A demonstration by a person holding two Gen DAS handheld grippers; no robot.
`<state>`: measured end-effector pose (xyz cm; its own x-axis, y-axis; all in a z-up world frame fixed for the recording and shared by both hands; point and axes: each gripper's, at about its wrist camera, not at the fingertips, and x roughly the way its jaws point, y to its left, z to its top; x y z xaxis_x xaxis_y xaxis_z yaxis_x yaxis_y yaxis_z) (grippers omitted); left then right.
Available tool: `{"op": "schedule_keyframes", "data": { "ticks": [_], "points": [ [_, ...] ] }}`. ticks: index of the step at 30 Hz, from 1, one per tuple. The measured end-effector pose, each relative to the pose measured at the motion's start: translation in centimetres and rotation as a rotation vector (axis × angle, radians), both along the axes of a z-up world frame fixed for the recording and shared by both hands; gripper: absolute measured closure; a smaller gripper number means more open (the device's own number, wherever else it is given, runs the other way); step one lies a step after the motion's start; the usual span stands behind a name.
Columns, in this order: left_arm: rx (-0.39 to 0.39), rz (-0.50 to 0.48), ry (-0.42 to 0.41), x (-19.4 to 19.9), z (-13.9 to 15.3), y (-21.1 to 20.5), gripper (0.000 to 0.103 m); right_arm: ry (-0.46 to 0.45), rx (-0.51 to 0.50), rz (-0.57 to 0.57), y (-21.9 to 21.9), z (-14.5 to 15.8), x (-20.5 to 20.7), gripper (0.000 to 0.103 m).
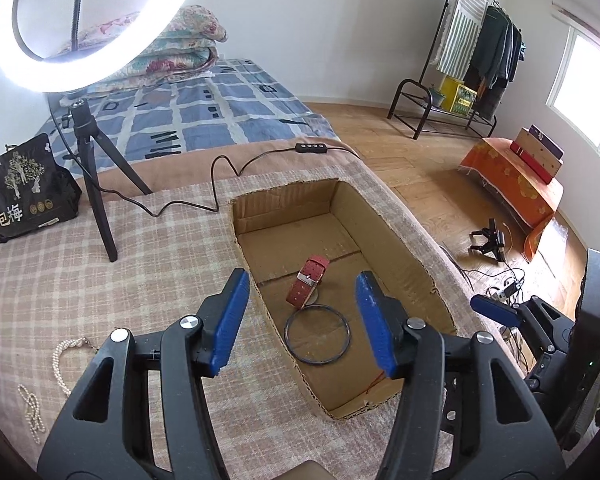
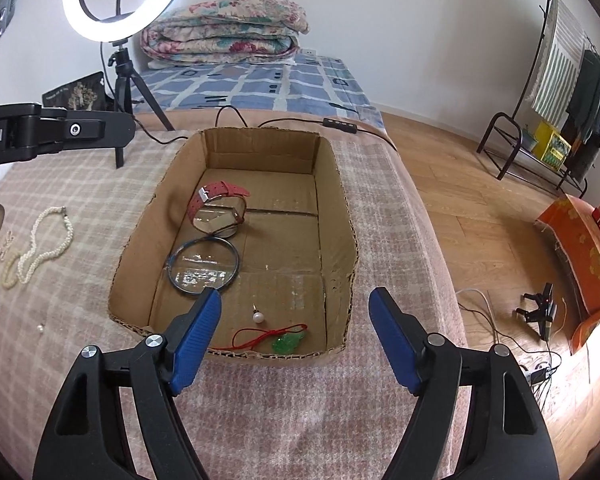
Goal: Organize jewelry
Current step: 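Open both tools to drop the bangle and pendant into the box, then move both tools back over the pearl jewelry on the blanket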
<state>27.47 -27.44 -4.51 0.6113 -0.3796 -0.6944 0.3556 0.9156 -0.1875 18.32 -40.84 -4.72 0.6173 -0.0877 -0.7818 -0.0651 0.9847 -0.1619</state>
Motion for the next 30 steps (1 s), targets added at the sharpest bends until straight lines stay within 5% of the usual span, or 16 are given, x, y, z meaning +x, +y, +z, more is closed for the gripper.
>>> {"op": "schedule_keyframes", "data": {
  "ticks": [14, 30],
  "points": [
    [0.012, 0.060, -0.017, -2.0, 2.5, 4.9, 0.046, -0.055, 0.010, 0.036, 2.2, 2.4, -1.4, 0.027],
    [0.022, 0.155, -0.034, -6.8, 5.5, 16.8, 0.046, -0.141, 0.075, 0.100, 7.3, 5.9, -2.7, 0.027]
  ]
}}
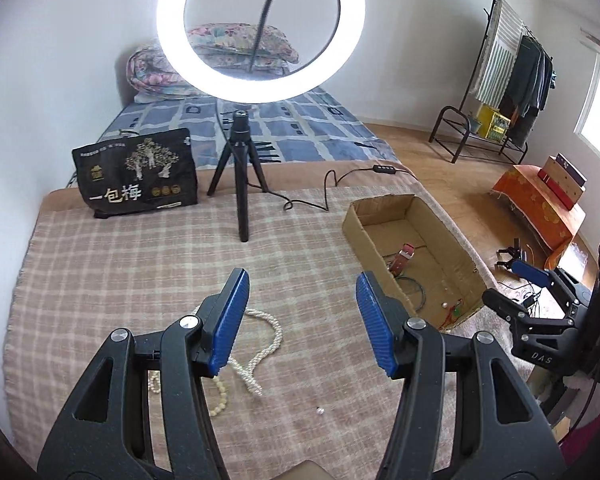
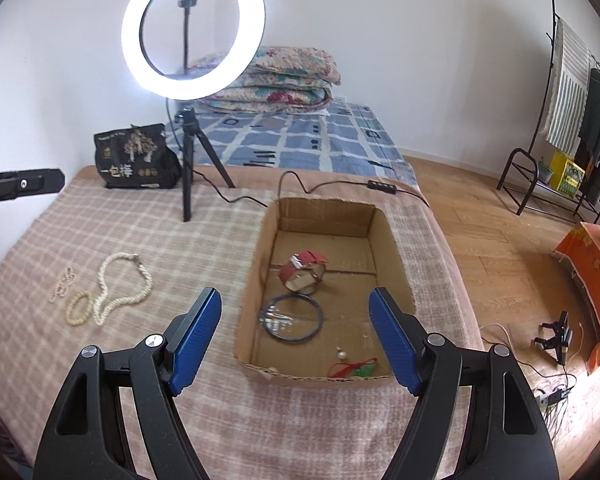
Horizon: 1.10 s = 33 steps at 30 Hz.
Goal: Organize jewelry
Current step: 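Move both tools back over the pearl jewelry on the blanket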
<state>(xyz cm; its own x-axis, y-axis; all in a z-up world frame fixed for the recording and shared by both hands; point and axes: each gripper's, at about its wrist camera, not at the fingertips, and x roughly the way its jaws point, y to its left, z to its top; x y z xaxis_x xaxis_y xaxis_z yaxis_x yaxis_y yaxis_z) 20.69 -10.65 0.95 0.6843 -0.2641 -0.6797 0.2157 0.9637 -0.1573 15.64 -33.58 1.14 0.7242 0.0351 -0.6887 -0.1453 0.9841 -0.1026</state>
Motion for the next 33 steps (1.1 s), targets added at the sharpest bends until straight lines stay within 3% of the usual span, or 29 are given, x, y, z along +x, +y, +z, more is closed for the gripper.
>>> {"op": "schedule_keyframes", "data": {
  "ticks": [12, 25, 33],
  "points": [
    [0.003, 0.114, -0.001, -3.8, -0.9, 10.1, 0.046, -0.030, 0.028, 0.043, 3.9, 0.7, -1.1, 0.027],
    [0.028, 0.195, 0.064, -4.8, -5.0, 15.1, 0.046, 0.075, 0.075, 0.081, 8.7, -2.4, 1.1, 0.027],
    [0.023, 0.226, 0.171, -3.5, -9.3, 16.7, 0.046, 0.177, 0.137, 0.090, 11.7, -5.7, 4.4, 0.027]
  ]
}}
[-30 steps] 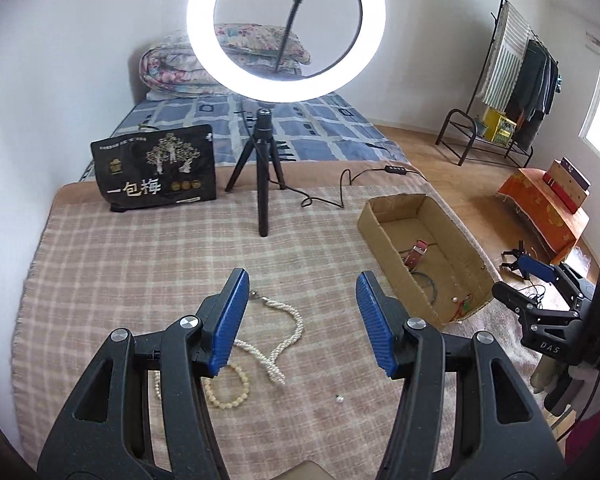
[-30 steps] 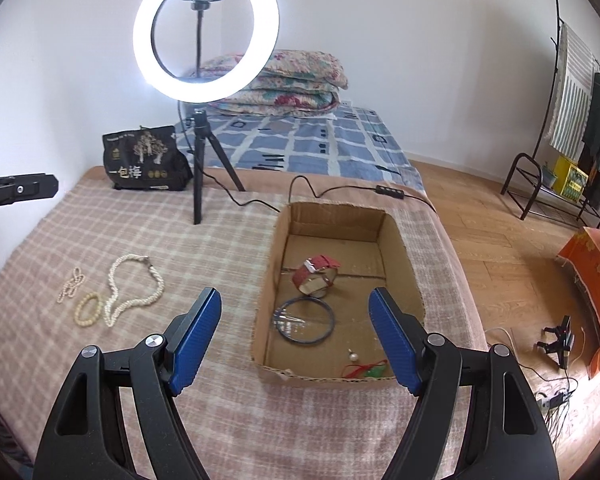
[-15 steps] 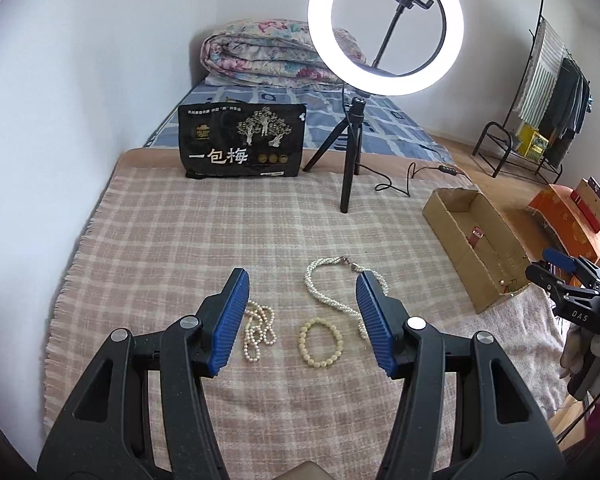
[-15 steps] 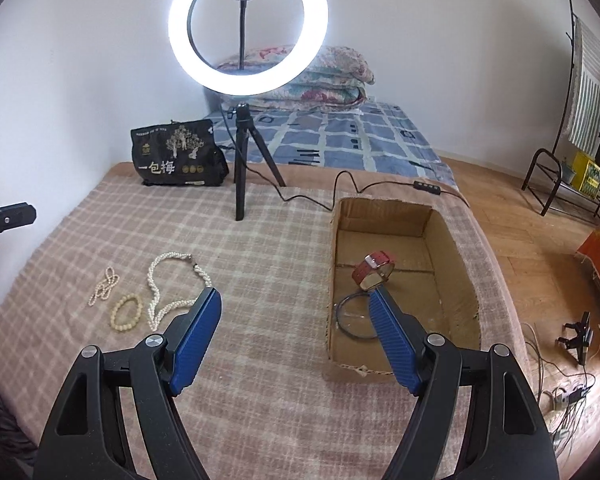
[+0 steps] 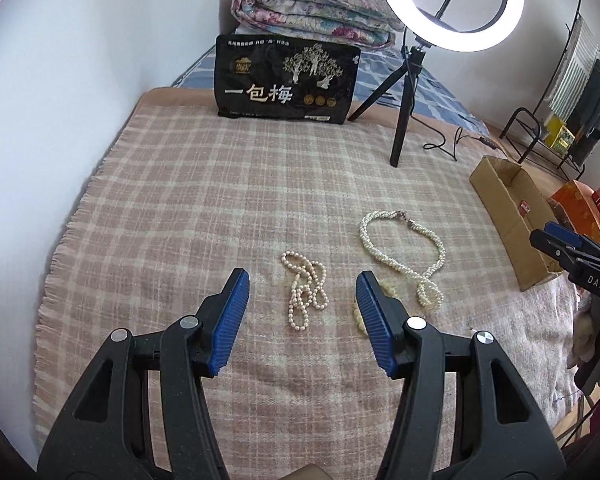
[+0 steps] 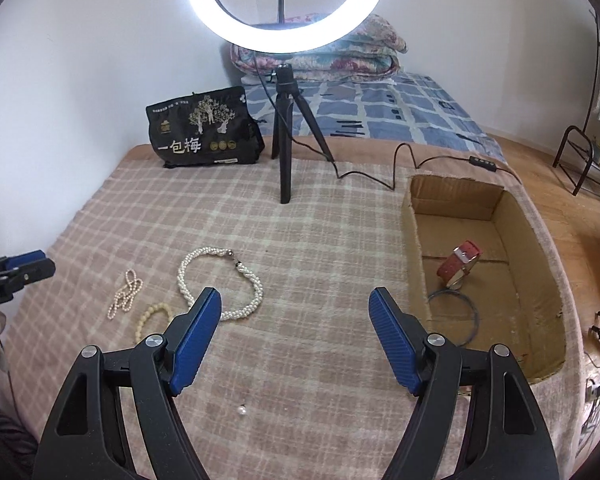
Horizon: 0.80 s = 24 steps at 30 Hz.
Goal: Organize jewelry
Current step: 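Move both tools back over the pearl jewelry on the blanket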
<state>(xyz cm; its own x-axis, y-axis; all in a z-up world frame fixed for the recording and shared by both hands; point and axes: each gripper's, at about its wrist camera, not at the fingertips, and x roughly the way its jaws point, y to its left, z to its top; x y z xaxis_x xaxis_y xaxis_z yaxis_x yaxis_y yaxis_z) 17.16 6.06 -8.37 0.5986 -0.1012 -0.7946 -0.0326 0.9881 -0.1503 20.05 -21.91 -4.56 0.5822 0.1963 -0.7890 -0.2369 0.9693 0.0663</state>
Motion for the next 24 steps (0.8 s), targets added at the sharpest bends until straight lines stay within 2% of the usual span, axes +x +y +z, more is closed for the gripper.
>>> {"op": "schedule_keyframes", "data": {
  "ticks": [6, 9, 16, 20, 24],
  "points": [
    [-0.014, -0.006, 0.071, 0.7, -2.9, 0.3, 0.046, 0.176, 0.101, -0.046, 1.0, -4.4, 2.8, 0.027],
    [-0.024, -0.001, 0.094, 1.1, -3.7, 0.4, 0.046, 0.236, 0.144, -0.077, 1.0, -6.0, 3.4, 0.027],
    [-0.020, -0.016, 0.118, 1.5, -5.0, -0.2, 0.046, 0.248, 0.146, -0.092, 1.3, -7.0, 4.8, 0.027],
    [-0.017, -0.018, 0.129, 1.9, -5.6, -0.4, 0.046, 0.258, 0.158, -0.086, 1.5, -7.6, 6.1, 0.037],
    [-0.015, -0.017, 0.140, 2.3, -6.0, -0.5, 0.051, 0.232, 0.125, -0.038, 2.3, -7.9, 7.2, 0.039]
  ]
}}
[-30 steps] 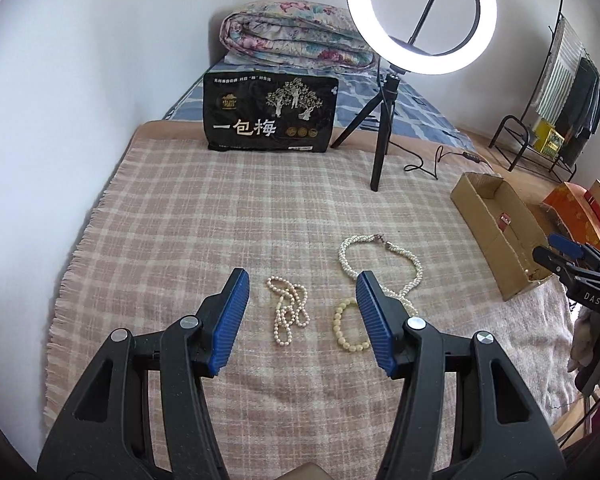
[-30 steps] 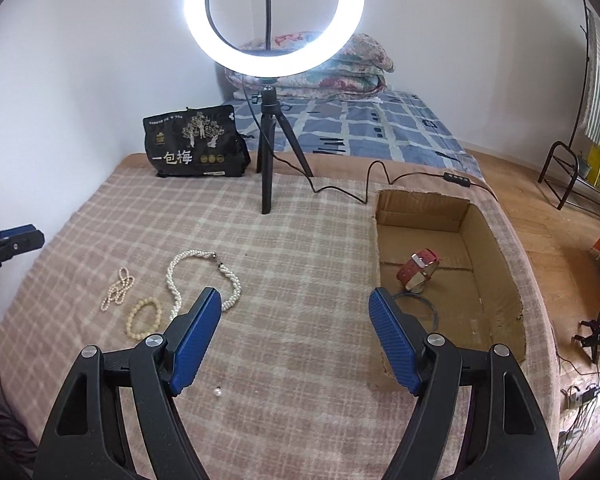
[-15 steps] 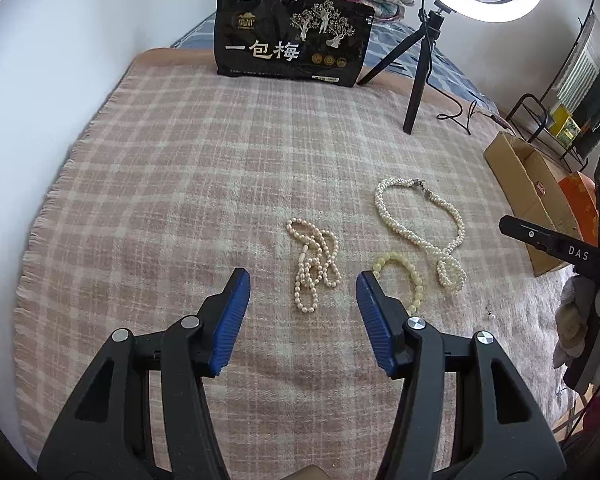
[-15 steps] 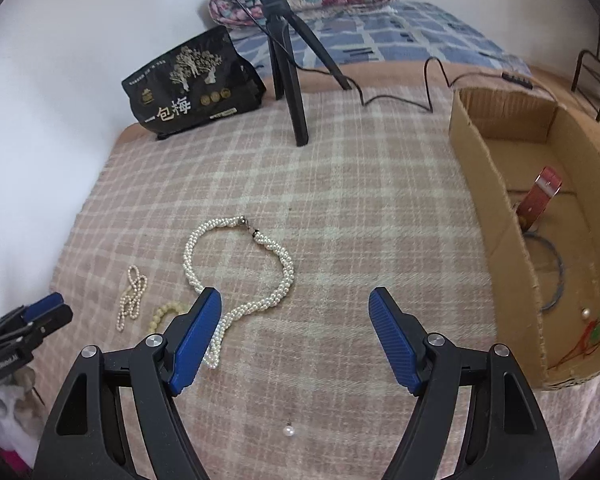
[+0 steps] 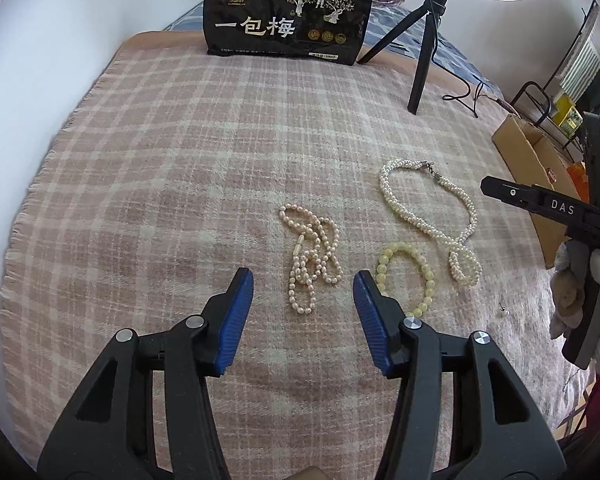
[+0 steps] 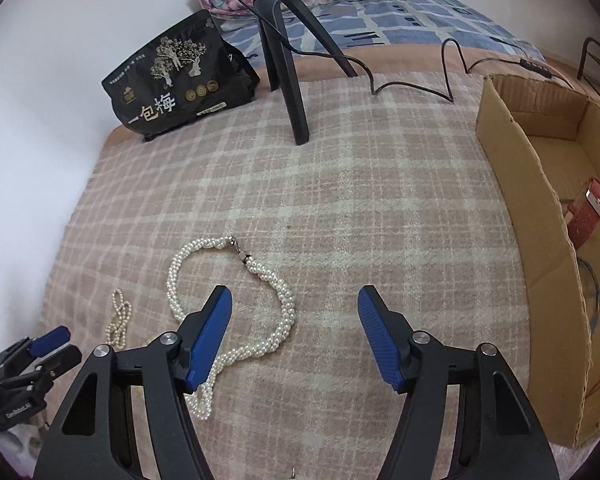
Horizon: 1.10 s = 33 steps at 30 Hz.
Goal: Organize jewelry
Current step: 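Move both tools back over the pearl jewelry on the blanket, then close the left tool on the pearl strand while the right tool grips the twisted pearl necklace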
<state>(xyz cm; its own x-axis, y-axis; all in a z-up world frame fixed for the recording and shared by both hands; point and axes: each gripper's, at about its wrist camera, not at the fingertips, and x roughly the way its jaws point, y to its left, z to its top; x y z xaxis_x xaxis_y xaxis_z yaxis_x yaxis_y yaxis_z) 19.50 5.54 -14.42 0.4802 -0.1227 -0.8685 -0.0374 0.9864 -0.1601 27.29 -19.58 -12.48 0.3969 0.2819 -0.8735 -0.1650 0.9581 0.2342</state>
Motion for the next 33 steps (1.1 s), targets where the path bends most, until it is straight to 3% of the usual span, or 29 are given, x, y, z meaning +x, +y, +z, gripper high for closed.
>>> {"op": "schedule_keyframes", "data": {
  "ticks": [10, 16, 29, 33],
  "points": [
    [0.001, -0.005, 0.036, 1.0, -1.3, 0.4, 0.052, -0.029, -0.107, 0.148, 3.0, -2.1, 2.0, 0.046],
    [-0.058, 0.023, 0.046, 2.2, -1.7, 0.3, 0.052, -0.042, -0.137, 0.190, 4.1, -2.7, 2.5, 0.046],
    [0.067, -0.003, 0.081, 4.0, -3.8, -2.7, 0.052, -0.068, -0.195, 0.239, 5.3, -3.2, 3.0, 0.047],
    [0.085, 0.005, 0.078, 4.0, -4.3, -2.6, 0.058, -0.078, -0.239, 0.265, 6.0, -3.4, 2.9, 0.047]
  ]
}}
